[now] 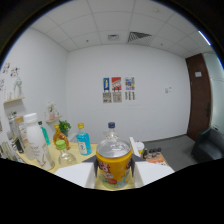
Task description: Make me a cup of Vodka Sunrise.
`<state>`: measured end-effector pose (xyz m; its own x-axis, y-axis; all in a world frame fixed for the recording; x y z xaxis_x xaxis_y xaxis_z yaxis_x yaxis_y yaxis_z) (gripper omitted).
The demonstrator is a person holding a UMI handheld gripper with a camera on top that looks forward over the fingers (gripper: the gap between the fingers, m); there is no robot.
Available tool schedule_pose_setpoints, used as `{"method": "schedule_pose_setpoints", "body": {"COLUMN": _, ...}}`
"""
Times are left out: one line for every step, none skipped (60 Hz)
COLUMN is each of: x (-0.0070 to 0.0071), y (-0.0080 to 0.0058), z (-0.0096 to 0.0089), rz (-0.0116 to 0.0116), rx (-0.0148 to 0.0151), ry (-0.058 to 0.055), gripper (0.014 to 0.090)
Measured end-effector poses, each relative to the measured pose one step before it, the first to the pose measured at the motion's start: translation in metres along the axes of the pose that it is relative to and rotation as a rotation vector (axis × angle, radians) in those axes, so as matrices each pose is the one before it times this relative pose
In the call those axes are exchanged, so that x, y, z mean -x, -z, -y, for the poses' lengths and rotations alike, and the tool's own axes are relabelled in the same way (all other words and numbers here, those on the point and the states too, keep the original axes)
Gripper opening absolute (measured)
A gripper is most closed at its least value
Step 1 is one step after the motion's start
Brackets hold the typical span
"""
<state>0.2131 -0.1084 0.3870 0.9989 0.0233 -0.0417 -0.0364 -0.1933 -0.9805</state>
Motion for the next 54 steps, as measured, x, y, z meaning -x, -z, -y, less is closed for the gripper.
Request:
{"method": "schedule_pose_setpoints", "body": {"x": 0.00024, "y": 0.00011, "z": 0.00027, "rz": 0.00361, "rx": -0.0019, "ry": -0.0018, "gripper": 0.054}}
{"method": "schedule_pose_setpoints", "body": {"x": -0.00015, "y": 0.00011, "z": 0.00005, "rz": 0.00036, "rx": -0.00205, "ry": -0.0006, "gripper": 0.0539}}
{"method": "schedule_pose_setpoints", "body": {"x": 0.00012, "y": 0.00001, "z": -0.00039, "rz": 0.00114, "rx": -0.0009, "ry": 0.0028, "gripper": 0.0538}}
{"method": "schedule_pose_setpoints", "body": {"x": 0.00044, "y": -0.00119, "z": -0.00007, "rz": -0.00054, "rx": -0.00056, "ry": 0.0063, "gripper": 0.0536}}
{"method": "schedule_pose_setpoints", "body": {"x": -0.00016, "y": 0.00039, "z": -0.00005, "rz": 0.00069, "rx": -0.00071, "ry": 0.0077, "gripper": 0.0536}}
{"method": "schedule_pose_setpoints", "body": {"x": 0.00025, "y": -0.00061, "z": 0.00008, "rz": 0.00007, "rx": -0.00193, "ry": 0.005, "gripper": 0.0533}}
{"method": "schedule_pose_setpoints", "body": {"x": 0.00005, "y": 0.00026, "z": 0.00015, "rz": 0.00043, "rx": -0.00093, "ry": 0.0025, "gripper": 0.053}}
{"method": "schedule_pose_setpoints", "body": {"x": 0.00039, "y": 0.00015, "z": 0.00028, "rz": 0.00193, "rx": -0.00149, "ry": 0.0004, "gripper": 0.0531}}
{"method": "schedule_pose_setpoints", "body": {"x": 0.00017, "y": 0.00011, "z": -0.00001, "rz": 0.00188, "rx": -0.00061, "ry": 0.0007, "gripper": 0.0527}}
{"method": "schedule_pose_setpoints", "body": {"x": 0.00004, "y": 0.00007, "z": -0.00007, "rz": 0.00179, "rx": 0.0, "ry": 0.0002, "gripper": 0.0526}}
{"method": "schedule_pose_setpoints", "body": {"x": -0.00014, "y": 0.00018, "z": 0.00021, "rz": 0.0008, "rx": -0.00182, "ry": -0.0013, "gripper": 0.0524}}
{"method": "schedule_pose_setpoints", "body": {"x": -0.00037, "y": 0.00019, "z": 0.00009, "rz": -0.00098, "rx": -0.00066, "ry": -0.0023, "gripper": 0.0521}}
{"method": "schedule_pose_setpoints", "body": {"x": -0.00016, "y": 0.00033, "z": 0.00008, "rz": -0.0007, "rx": -0.00039, "ry": -0.0003, "gripper": 0.0521}}
{"method": "schedule_pose_setpoints", "body": {"x": -0.00001, "y": 0.00132, "z": -0.0004, "rz": -0.00062, "rx": 0.0001, "ry": 0.0041, "gripper": 0.0517}}
{"method": "schedule_pose_setpoints", "body": {"x": 0.00005, "y": 0.00057, "z": 0.00023, "rz": 0.00074, "rx": 0.00026, "ry": 0.0035, "gripper": 0.0516}}
{"method": "schedule_pose_setpoints", "body": {"x": -0.00022, "y": 0.00075, "z": 0.00013, "rz": -0.00108, "rx": 0.00027, "ry": 0.0046, "gripper": 0.0514}}
{"method": "schedule_pose_setpoints", "body": {"x": -0.00066, "y": 0.00098, "z": 0.0008, "rz": -0.00413, "rx": -0.00282, "ry": 0.0032, "gripper": 0.0514}}
{"method": "schedule_pose_setpoints", "body": {"x": -0.00027, "y": 0.00139, "z": 0.00115, "rz": -0.0064, "rx": -0.00502, "ry": 0.0035, "gripper": 0.0511}}
{"method": "schedule_pose_setpoints", "body": {"x": -0.00056, "y": 0.00156, "z": 0.00147, "rz": -0.00486, "rx": -0.00543, "ry": 0.005, "gripper": 0.0512}}
{"method": "schedule_pose_setpoints", "body": {"x": 0.00002, "y": 0.00182, "z": 0.00132, "rz": -0.00264, "rx": -0.0042, "ry": 0.007, "gripper": 0.0512}}
{"method": "schedule_pose_setpoints", "body": {"x": 0.00009, "y": 0.00194, "z": 0.00167, "rz": -0.00165, "rx": -0.00364, "ry": 0.0071, "gripper": 0.0512}}
{"method": "schedule_pose_setpoints", "body": {"x": -0.00018, "y": 0.00254, "z": 0.00213, "rz": -0.0022, "rx": -0.00503, "ry": 0.0043, "gripper": 0.0512}}
{"method": "schedule_pose_setpoints", "body": {"x": -0.00101, "y": 0.00231, "z": 0.00321, "rz": -0.0036, "rx": -0.00761, "ry": 0.0014, "gripper": 0.0512}}
{"method": "schedule_pose_setpoints", "body": {"x": -0.00004, "y": 0.00304, "z": 0.00329, "rz": -0.00281, "rx": -0.00913, "ry": -0.002, "gripper": 0.0512}}
{"method": "schedule_pose_setpoints", "body": {"x": 0.00098, "y": 0.00435, "z": 0.00316, "rz": 0.00047, "rx": -0.00825, "ry": -0.0036, "gripper": 0.0512}}
{"method": "schedule_pose_setpoints", "body": {"x": 0.00128, "y": 0.0039, "z": 0.00293, "rz": 0.00378, "rx": -0.00675, "ry": -0.0025, "gripper": 0.0512}}
{"method": "schedule_pose_setpoints", "body": {"x": 0.00164, "y": 0.00415, "z": 0.00247, "rz": 0.00628, "rx": -0.00544, "ry": -0.0018, "gripper": 0.0513}}
{"method": "schedule_pose_setpoints", "body": {"x": 0.00149, "y": 0.00431, "z": 0.00244, "rz": 0.00475, "rx": -0.00536, "ry": -0.0042, "gripper": 0.0512}}
{"method": "schedule_pose_setpoints", "body": {"x": 0.0011, "y": 0.00427, "z": 0.00199, "rz": 0.00024, "rx": -0.00588, "ry": -0.0078, "gripper": 0.0512}}
{"method": "schedule_pose_setpoints", "body": {"x": 0.00073, "y": 0.00482, "z": 0.00184, "rz": -0.00073, "rx": -0.00514, "ry": -0.0082, "gripper": 0.0512}}
{"method": "schedule_pose_setpoints", "body": {"x": 0.00141, "y": 0.00493, "z": 0.00106, "rz": 0.00152, "rx": -0.0036, "ry": -0.0056, "gripper": 0.0512}}
{"method": "schedule_pose_setpoints", "body": {"x": 0.00176, "y": 0.00504, "z": 0.00055, "rz": 0.00272, "rx": -0.00279, "ry": -0.0032, "gripper": 0.0512}}
{"method": "schedule_pose_setpoints", "body": {"x": 0.00159, "y": 0.00498, "z": -0.00002, "rz": 0.00203, "rx": -0.00304, "ry": -0.0025, "gripper": 0.0511}}
{"method": "schedule_pose_setpoints", "body": {"x": 0.00179, "y": 0.00489, "z": 0.00025, "rz": -0.00044, "rx": -0.00388, "ry": -0.0035, "gripper": 0.0511}}
{"method": "schedule_pose_setpoints", "body": {"x": 0.0015, "y": 0.00514, "z": -0.00137, "rz": -0.00079, "rx": -0.00234, "ry": -0.0054, "gripper": 0.0512}}
{"method": "schedule_pose_setpoints", "body": {"x": 0.00151, "y": 0.00327, "z": -0.00133, "rz": 0.00061, "rx": 0.00122, "ry": -0.0054, "gripper": 0.0511}}
{"method": "schedule_pose_setpoints", "body": {"x": 0.00219, "y": 0.00519, "z": -0.00254, "rz": 0.00306, "rx": 0.00179, "ry": -0.0048, "gripper": 0.0511}}
{"method": "schedule_pose_setpoints", "body": {"x": 0.00302, "y": 0.0047, "z": -0.00357, "rz": 0.00533, "rx": 0.00301, "ry": -0.0046, "gripper": 0.0509}}
{"method": "schedule_pose_setpoints", "body": {"x": 0.00319, "y": 0.00436, "z": -0.00394, "rz": 0.00688, "rx": 0.0035, "ry": -0.0052, "gripper": 0.0509}}
{"method": "schedule_pose_setpoints", "body": {"x": 0.00307, "y": 0.00426, "z": -0.00457, "rz": 0.00575, "rx": 0.00231, "ry": -0.0064, "gripper": 0.051}}
{"method": "schedule_pose_setpoints", "body": {"x": 0.0023, "y": 0.00384, "z": -0.00519, "rz": 0.00278, "rx": 0.00243, "ry": -0.0076, "gripper": 0.051}}
{"method": "schedule_pose_setpoints", "body": {"x": 0.00236, "y": 0.00321, "z": -0.00613, "rz": 0.001, "rx": 0.00359, "ry": -0.0073, "gripper": 0.051}}
{"method": "schedule_pose_setpoints", "body": {"x": 0.0027, "y": 0.00248, "z": -0.00746, "rz": 0.00201, "rx": 0.00672, "ry": -0.0055, "gripper": 0.051}}
{"method": "schedule_pose_setpoints", "body": {"x": 0.00259, "y": 0.0027, "z": -0.00844, "rz": 0.00312, "rx": 0.00991, "ry": -0.0038, "gripper": 0.0508}}
{"method": "schedule_pose_setpoints", "body": {"x": 0.00267, "y": 0.00175, "z": -0.00908, "rz": 0.00236, "rx": 0.01127, "ry": -0.0035, "gripper": 0.0509}}
{"method": "schedule_pose_setpoints", "body": {"x": 0.00219, "y": -0.00006, "z": -0.01219, "rz": 0.00177, "rx": 0.009, "ry": -0.0057, "gripper": 0.051}}
{"method": "schedule_pose_setpoints", "body": {"x": 0.00197, "y": 0.00118, "z": -0.00977, "rz": -0.00135, "rx": 0.01435, "ry": -0.0042, "gripper": 0.051}}
{"method": "schedule_pose_setpoints", "body": {"x": 0.00192, "y": 0.00065, "z": -0.00993, "rz": -0.00203, "rx": 0.01559, "ry": -0.005, "gripper": 0.051}}
{"method": "schedule_pose_setpoints", "body": {"x": 0.00317, "y": 0.00056, "z": -0.00955, "rz": -0.00233, "rx": 0.01562, "ry": -0.0043, "gripper": 0.051}}
{"method": "schedule_pose_setpoints", "body": {"x": 0.00208, "y": 0.00014, "z": -0.01001, "rz": -0.00041, "rx": 0.01513, "ry": -0.0051, "gripper": 0.0511}}
{"method": "schedule_pose_setpoints", "body": {"x": 0.00193, "y": -0.00051, "z": -0.00992, "rz": -0.00015, "rx": 0.0139, "ry": -0.0048, "gripper": 0.051}}
{"method": "schedule_pose_setpoints", "body": {"x": 0.00173, "y": -0.00123, "z": -0.00966, "rz": -0.00058, "rx": 0.01321, "ry": -0.0038, "gripper": 0.051}}
{"method": "schedule_pose_setpoints", "body": {"x": 0.00146, "y": -0.00157, "z": -0.00945, "rz": -0.00122, "rx": 0.01193, "ry": -0.002, "gripper": 0.0511}}
{"method": "schedule_pose_setpoints", "body": {"x": 0.00138, "y": -0.00166, "z": -0.00906, "rz": -0.00236, "rx": 0.0106, "ry": 0.0004, "gripper": 0.051}}
